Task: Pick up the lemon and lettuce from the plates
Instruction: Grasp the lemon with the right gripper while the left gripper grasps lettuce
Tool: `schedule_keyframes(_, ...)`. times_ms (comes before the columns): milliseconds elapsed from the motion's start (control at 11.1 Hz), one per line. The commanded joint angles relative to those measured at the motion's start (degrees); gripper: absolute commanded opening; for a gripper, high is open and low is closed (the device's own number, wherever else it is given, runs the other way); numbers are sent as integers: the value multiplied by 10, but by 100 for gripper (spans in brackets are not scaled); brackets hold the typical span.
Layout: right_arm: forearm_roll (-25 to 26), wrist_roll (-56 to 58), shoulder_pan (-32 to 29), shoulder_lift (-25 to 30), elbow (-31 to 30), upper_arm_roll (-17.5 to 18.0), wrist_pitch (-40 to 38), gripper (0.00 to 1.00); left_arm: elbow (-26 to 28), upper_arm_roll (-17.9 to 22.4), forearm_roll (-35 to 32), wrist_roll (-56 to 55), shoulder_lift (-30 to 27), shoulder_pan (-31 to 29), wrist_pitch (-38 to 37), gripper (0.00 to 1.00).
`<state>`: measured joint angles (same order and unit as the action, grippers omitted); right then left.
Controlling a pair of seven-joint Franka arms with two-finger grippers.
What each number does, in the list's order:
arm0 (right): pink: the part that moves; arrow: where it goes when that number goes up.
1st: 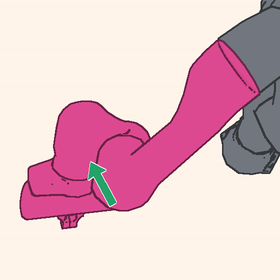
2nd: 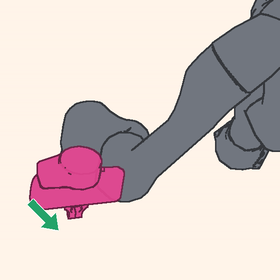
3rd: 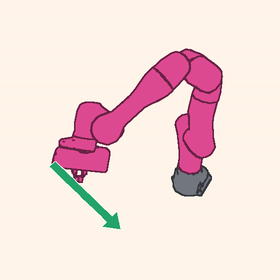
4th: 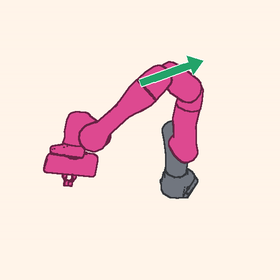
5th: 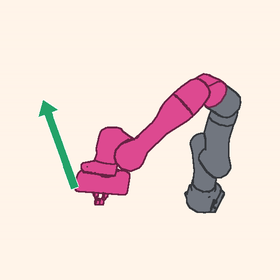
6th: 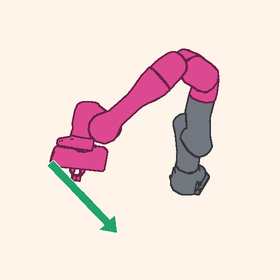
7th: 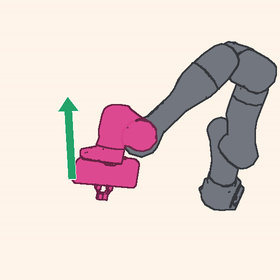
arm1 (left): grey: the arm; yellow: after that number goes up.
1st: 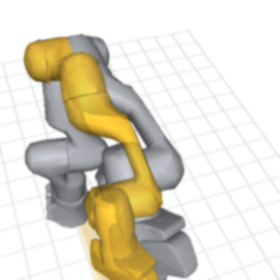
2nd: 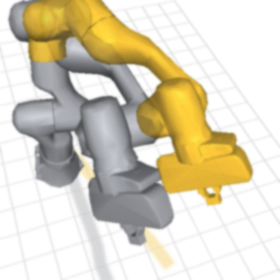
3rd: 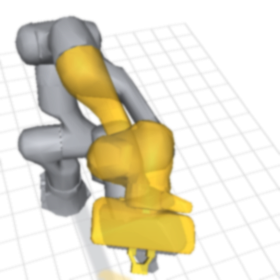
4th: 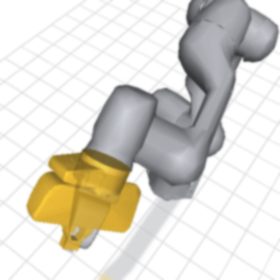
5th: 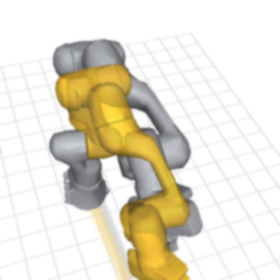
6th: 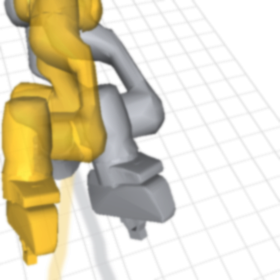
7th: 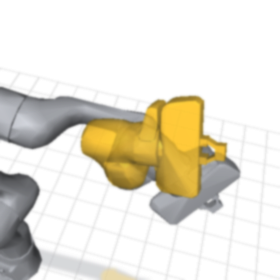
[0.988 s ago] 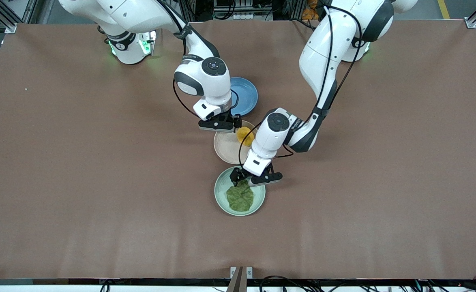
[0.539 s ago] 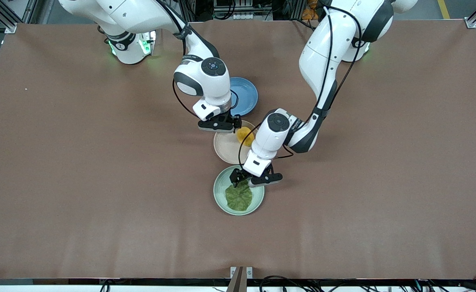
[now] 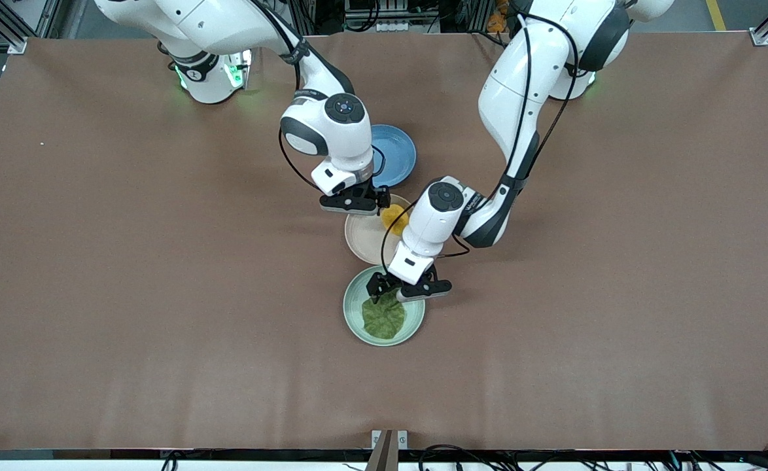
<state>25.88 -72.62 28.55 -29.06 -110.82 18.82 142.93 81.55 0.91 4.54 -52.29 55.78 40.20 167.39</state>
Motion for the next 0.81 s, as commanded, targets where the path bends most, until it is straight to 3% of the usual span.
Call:
schedule_keyframes(0,4,3,-7,-11,15,7,-6,100,-17,13,6,-15,12,16,7,100)
schedule_keyframes(90,4,3,-7,-11,16,7,-6,100,-17,14,6,-15,12,18,7,100)
schedule_keyframes(180,4,3,-7,-11,17,7,-6,100,-17,13,8,-19,10,17,7,32)
schedule_keyframes(269,4,3,-7,-11,17,7,-6,100,-16,15,4,-34,11,18,7,0)
schedule_keyframes(719,3,3,-9,-12,18,7,-7,100,-14,21,3,-34,11,23,7,0)
